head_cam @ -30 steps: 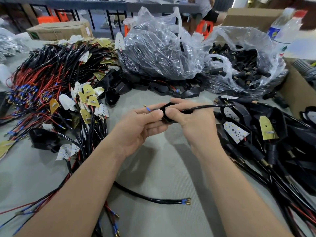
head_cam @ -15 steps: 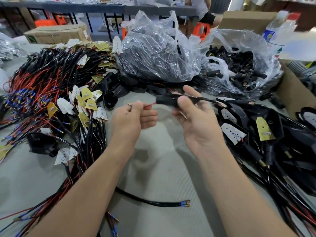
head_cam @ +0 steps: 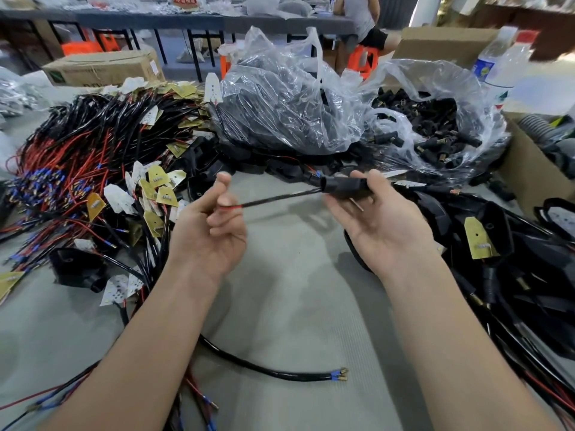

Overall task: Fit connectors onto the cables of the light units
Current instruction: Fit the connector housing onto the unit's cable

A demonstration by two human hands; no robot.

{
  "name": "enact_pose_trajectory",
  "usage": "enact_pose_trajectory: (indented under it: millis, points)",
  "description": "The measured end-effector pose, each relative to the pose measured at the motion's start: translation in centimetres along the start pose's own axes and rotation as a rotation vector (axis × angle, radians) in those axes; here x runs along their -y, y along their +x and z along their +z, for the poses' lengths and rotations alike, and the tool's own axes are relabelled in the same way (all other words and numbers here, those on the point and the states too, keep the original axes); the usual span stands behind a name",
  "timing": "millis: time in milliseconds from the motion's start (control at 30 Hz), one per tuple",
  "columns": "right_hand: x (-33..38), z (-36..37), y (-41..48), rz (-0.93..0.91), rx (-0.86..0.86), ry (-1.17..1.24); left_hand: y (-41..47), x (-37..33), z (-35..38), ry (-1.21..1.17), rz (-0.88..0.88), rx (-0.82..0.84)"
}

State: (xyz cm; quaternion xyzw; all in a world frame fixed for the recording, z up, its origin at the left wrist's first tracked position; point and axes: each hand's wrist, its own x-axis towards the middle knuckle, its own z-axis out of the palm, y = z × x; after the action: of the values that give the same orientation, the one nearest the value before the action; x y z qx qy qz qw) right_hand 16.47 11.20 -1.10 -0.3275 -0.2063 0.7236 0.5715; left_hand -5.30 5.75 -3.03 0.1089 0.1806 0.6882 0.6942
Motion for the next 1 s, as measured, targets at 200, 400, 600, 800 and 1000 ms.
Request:
enact_pose_trajectory:
  millis: [200, 400, 600, 800, 1000]
  points:
    - [-0.7, -0.1, 0.5, 0.065, 0.059, -0.22, -0.8, 1.0, 0.3, 0.144, -0.406, 0.533]
    - [1.0, -1.5, 0.9, -0.084, 0.122, -0.09, -0.5, 0.0, -0.6, 0.367, -0.612, 0.618]
    - [0.4, -1.3, 0.2, -0.006, 0.184, -0.193, 0.0, 2.3, -0.7, 0.876, -0.344, 0.446]
    - [-0.1, -0.9, -0.3, 0.035, 0.397, -0.225, 0.6, 1.7, -0.4, 0.546, -0.301, 0.328]
    - [-0.8, -0.8, 0.3, -0.011, 0.144, -0.335, 0.6, 1.7, -0.1, 0.693, -0.152, 0.107]
